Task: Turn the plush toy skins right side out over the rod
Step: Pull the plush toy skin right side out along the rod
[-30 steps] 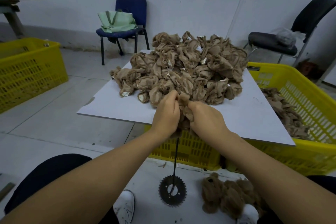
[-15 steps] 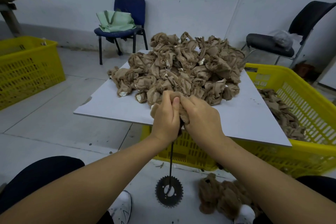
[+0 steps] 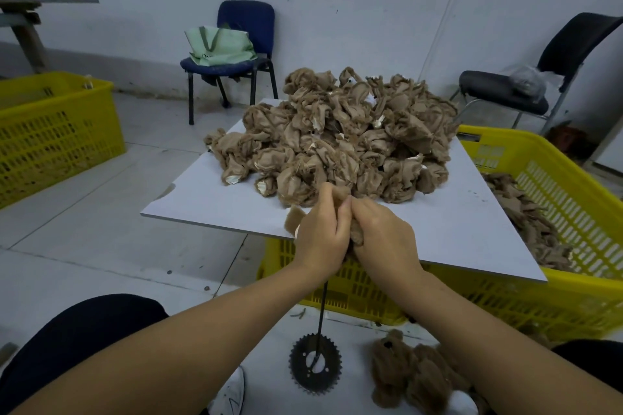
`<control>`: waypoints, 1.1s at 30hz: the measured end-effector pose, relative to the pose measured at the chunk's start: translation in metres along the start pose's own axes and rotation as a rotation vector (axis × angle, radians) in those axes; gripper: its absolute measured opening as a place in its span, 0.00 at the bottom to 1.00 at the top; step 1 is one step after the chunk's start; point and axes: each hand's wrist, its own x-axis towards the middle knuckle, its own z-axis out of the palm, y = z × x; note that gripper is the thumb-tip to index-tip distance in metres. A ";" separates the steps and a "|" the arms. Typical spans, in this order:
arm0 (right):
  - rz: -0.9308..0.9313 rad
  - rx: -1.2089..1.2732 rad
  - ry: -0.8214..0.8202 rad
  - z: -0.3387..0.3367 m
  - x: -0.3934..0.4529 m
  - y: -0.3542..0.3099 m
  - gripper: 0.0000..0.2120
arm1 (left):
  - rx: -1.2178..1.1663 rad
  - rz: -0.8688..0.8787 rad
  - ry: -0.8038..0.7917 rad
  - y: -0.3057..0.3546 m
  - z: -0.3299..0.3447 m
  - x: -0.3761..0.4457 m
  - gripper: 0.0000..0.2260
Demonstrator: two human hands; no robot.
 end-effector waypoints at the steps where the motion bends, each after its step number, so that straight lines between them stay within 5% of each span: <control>1: -0.021 -0.003 0.034 -0.002 0.000 -0.001 0.09 | -0.011 0.038 0.022 0.002 0.000 0.000 0.13; 5: -0.084 0.023 0.117 -0.005 0.002 -0.003 0.12 | -0.109 0.221 0.052 0.004 -0.004 0.004 0.02; 7: -0.106 0.028 0.146 -0.003 0.001 0.000 0.16 | -0.110 0.280 0.017 -0.001 -0.006 0.004 0.05; 17: 0.031 0.209 0.005 0.026 0.000 0.009 0.09 | -0.065 0.124 -0.055 -0.019 -0.002 -0.005 0.09; 23: -0.014 0.219 0.063 0.019 -0.003 0.011 0.09 | -0.088 0.066 -0.004 -0.009 -0.002 -0.005 0.05; 28: -0.107 0.251 0.187 0.008 0.001 0.004 0.20 | -0.165 0.117 0.166 0.002 -0.007 0.003 0.05; 33: -0.148 0.202 0.163 0.008 0.002 0.008 0.21 | -0.287 0.036 0.098 -0.004 0.000 -0.009 0.06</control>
